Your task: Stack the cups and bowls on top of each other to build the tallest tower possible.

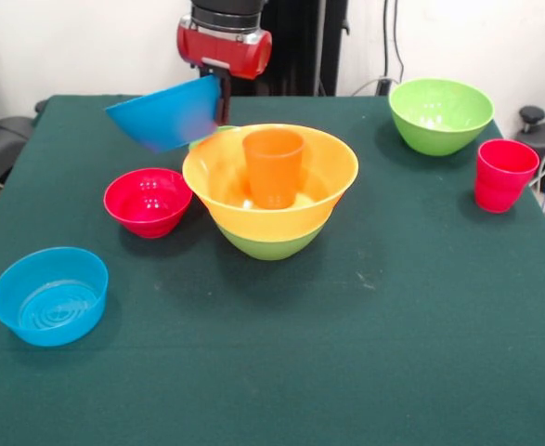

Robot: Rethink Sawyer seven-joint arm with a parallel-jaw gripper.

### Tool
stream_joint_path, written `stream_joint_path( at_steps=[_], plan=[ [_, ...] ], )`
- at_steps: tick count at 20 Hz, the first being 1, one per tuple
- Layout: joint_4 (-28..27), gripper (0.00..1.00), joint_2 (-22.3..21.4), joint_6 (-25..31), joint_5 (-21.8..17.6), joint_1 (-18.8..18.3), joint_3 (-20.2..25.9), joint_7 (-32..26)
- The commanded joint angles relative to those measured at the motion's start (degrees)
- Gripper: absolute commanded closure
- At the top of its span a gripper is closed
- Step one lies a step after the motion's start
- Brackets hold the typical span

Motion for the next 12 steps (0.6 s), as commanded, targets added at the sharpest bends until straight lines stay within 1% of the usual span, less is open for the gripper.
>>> stream_joint_path(
  at_steps=[1, 4, 8, 12],
  plan=[
    [-1.88, 1.00, 0.98, 8.69, 1.21, 0.32, 3.71, -1.24],
    [-2.35, 1.00, -0.32, 12.47, 1.79, 0.47, 3.80, -2.37],
    [-2.84, 1.00, -2.87, 20.46, 4.41, 0.01, 5.05, -4.22],
    [-4.14, 1.00, -5.17, 27.14, 5.47, 0.83, 4.86, -5.16]
  ],
)
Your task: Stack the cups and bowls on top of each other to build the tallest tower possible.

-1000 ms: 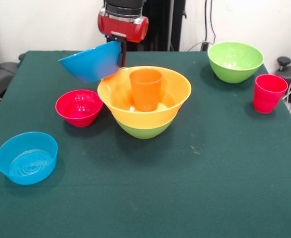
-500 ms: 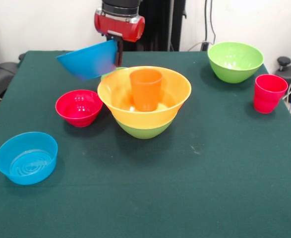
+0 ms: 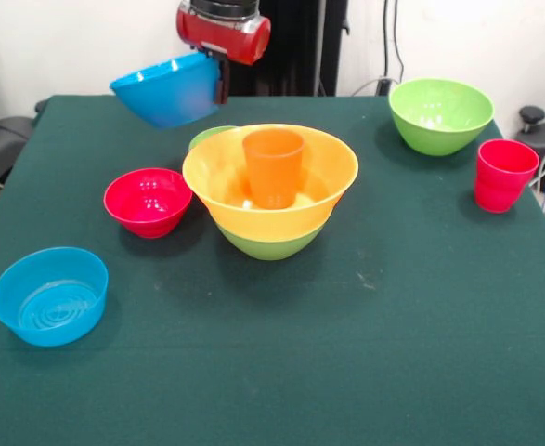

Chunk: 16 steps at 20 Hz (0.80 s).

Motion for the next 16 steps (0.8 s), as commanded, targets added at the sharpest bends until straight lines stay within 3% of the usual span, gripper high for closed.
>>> stream_joint_path(
  at_steps=[1, 4, 10, 16],
  plan=[
    [-4.20, 1.00, -3.01, 15.53, 3.37, 0.68, 4.97, -5.04],
    [-5.33, 1.00, -2.27, 16.08, 3.76, 0.60, 5.85, -4.27],
    [-10.43, 1.00, -0.08, 16.52, 3.66, 4.39, 4.41, 1.07],
    [-13.66, 1.00, -1.03, 22.52, 4.88, 7.29, 3.26, 1.68]
  ],
)
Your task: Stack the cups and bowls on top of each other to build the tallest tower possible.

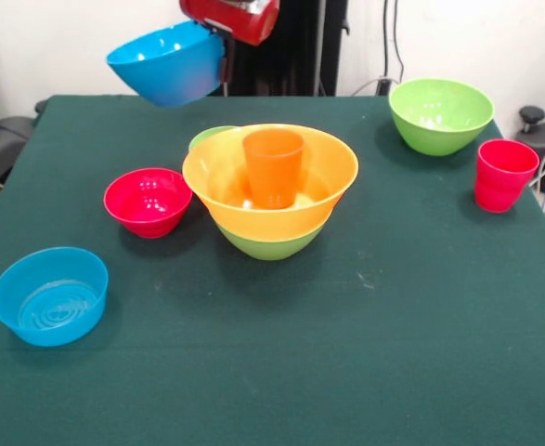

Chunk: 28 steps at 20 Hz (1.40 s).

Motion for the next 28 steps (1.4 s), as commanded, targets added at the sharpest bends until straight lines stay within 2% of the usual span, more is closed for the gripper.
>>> stream_joint_path(
  at_steps=[1, 5, 10, 13, 18, 28],
  plan=[
    [-8.03, 1.00, 1.41, 9.59, 2.20, 4.01, 3.15, 1.58],
    [-7.24, 1.00, 2.97, 7.08, 3.40, 4.53, 2.91, 2.76],
    [-8.17, 1.00, 2.94, 9.03, 4.93, 6.19, 2.00, 3.76],
    [-7.46, 1.00, 3.76, 6.37, 5.18, 6.84, 1.52, 4.97],
    [-9.06, 1.00, 9.36, -1.25, 5.13, 7.87, 0.85, 7.20],
    [-9.68, 1.00, 11.04, -4.54, 6.72, 9.47, -0.21, 8.35]
  ],
)
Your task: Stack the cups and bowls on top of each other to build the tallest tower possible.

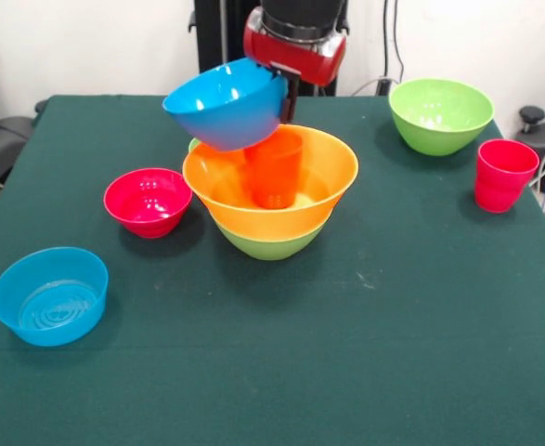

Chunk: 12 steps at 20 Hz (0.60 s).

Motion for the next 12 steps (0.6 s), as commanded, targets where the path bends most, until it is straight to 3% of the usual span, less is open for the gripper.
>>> stream_joint_path(
  at_steps=[1, 12],
  plan=[
    [-3.08, 1.00, 4.13, -4.39, 1.83, 1.73, 0.84, 8.20],
    [-2.22, 1.00, 4.33, -5.40, 5.19, 3.85, -1.47, 10.60]
  ],
)
